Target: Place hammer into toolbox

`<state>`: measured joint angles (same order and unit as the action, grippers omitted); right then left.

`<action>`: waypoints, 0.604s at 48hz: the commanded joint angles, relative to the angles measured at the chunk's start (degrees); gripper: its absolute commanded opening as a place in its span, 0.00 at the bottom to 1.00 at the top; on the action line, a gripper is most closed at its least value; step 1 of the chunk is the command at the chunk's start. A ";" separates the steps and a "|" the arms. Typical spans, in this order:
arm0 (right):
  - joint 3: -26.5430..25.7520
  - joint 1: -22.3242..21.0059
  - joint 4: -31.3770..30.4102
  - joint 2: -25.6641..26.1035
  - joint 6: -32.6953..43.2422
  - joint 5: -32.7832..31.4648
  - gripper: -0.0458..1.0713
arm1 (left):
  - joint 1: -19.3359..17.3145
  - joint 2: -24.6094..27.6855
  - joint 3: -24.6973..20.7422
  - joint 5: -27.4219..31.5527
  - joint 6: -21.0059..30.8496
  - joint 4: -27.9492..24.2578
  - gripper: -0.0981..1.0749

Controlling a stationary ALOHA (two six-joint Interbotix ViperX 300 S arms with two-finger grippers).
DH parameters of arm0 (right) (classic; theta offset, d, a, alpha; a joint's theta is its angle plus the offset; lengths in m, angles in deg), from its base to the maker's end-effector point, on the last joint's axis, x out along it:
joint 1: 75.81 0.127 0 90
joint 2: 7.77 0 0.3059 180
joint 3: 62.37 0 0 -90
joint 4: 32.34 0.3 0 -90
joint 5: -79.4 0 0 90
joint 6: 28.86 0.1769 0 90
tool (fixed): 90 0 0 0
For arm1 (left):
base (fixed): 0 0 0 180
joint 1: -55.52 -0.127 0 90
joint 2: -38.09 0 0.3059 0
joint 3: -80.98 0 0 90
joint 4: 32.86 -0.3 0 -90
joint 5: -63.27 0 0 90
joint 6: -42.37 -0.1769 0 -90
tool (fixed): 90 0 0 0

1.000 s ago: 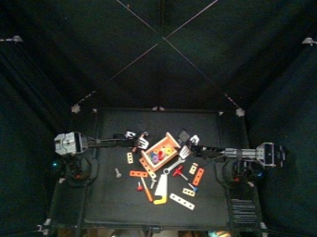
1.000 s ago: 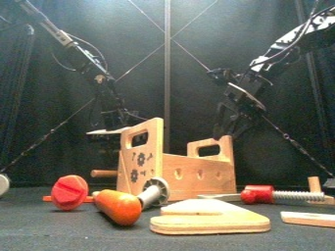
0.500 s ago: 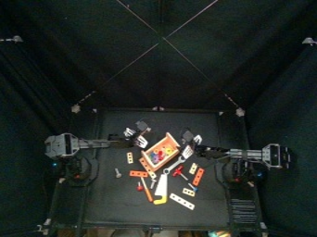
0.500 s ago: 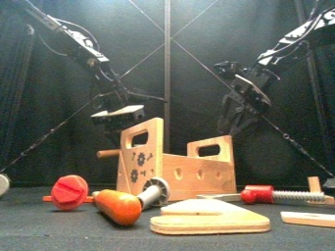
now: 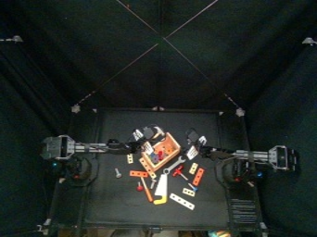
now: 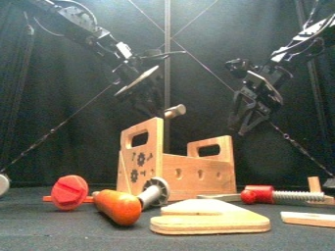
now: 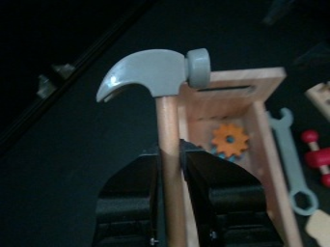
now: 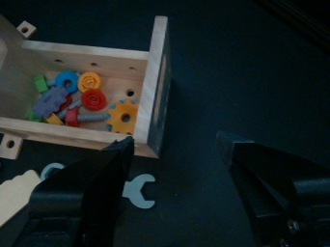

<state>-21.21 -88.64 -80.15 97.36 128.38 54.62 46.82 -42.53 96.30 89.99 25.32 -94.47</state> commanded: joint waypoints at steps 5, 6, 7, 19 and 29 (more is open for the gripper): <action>0.26 -0.26 0.70 1.23 0.09 0.09 0.93 | -0.79 2.64 -3.08 -7.65 3.69 -4.92 0.51; 0.35 -0.26 0.70 1.23 0.09 0.00 0.93 | -0.88 3.16 -3.34 -8.17 3.96 -5.27 0.51; 0.35 -0.26 0.79 1.14 0.09 0.09 0.93 | -0.97 3.69 -3.60 -8.70 4.22 -5.54 0.51; 0.70 -0.26 0.88 1.23 0.09 0.09 0.93 | -1.49 9.05 -7.03 -11.16 5.01 -5.98 0.51; 0.79 -0.26 0.79 1.23 0.09 0.09 0.93 | -1.23 11.25 -7.03 -11.07 5.01 -5.89 0.53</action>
<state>-19.98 -88.73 -79.27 97.63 128.38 54.53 45.59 -31.19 90.76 79.00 30.15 -100.10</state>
